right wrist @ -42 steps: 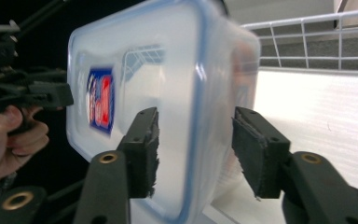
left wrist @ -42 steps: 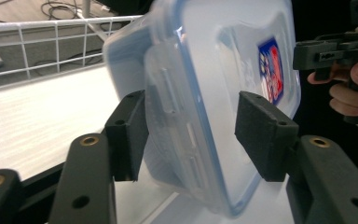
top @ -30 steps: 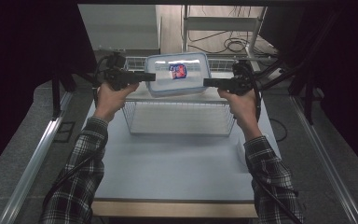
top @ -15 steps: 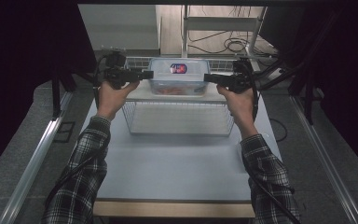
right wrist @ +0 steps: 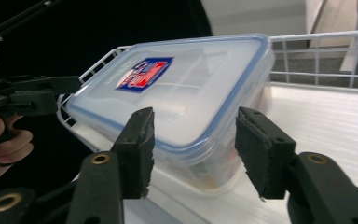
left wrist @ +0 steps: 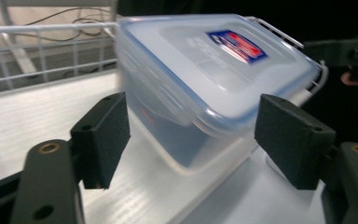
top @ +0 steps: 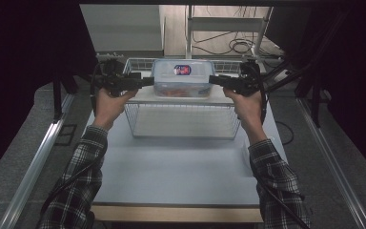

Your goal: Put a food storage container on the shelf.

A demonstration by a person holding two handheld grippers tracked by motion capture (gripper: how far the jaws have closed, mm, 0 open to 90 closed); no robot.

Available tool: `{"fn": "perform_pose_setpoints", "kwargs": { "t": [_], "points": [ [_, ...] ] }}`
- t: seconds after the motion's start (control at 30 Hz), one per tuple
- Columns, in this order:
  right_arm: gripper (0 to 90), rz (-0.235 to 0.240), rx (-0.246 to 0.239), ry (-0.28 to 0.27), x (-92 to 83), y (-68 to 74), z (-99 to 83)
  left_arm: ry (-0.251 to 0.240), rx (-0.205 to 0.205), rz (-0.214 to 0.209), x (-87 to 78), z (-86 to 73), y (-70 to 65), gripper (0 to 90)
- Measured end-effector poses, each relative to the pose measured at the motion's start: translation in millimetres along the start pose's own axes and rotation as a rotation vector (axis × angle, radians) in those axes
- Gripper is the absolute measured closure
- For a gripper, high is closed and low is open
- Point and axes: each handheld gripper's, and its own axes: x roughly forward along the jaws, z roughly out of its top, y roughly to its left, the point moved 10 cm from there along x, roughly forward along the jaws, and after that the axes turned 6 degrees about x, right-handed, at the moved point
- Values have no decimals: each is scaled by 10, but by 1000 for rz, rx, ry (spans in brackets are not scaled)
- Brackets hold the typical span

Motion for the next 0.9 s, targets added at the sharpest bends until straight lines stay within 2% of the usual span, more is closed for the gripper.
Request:
{"fn": "perform_pose_setpoints", "kwargs": {
  "t": [0.07,0.1,0.2,0.23,0.37,0.5,0.67,0.7,0.9],
  "points": [
    [433,9,-9,3,-12,15,-31,-3,21,2,-25,-44,-16,216],
    [400,8,-28,10,-26,17,-66,-13,25,-13,-57,-83,-48,192],
    [367,13,-41,12,-43,16,-101,-12,31,-27,-92,-134,-89,167],
    [337,22,-55,17,-66,21,-137,-5,41,-24,-106,-164,-104,133],
    [289,17,-88,20,-104,17,-193,36,103,2,-153,-293,-167,107],
    [216,14,-126,22,-153,26,-282,40,148,1,-198,-402,-262,74],
    [145,1,-177,25,-207,39,-428,32,167,-18,-228,-518,-361,41],
    [119,0,-199,37,-219,44,-503,29,169,-18,-231,-544,-375,35],
    [66,7,-238,47,-291,78,-698,30,193,-30,-257,-744,-493,13]
  ]
}}
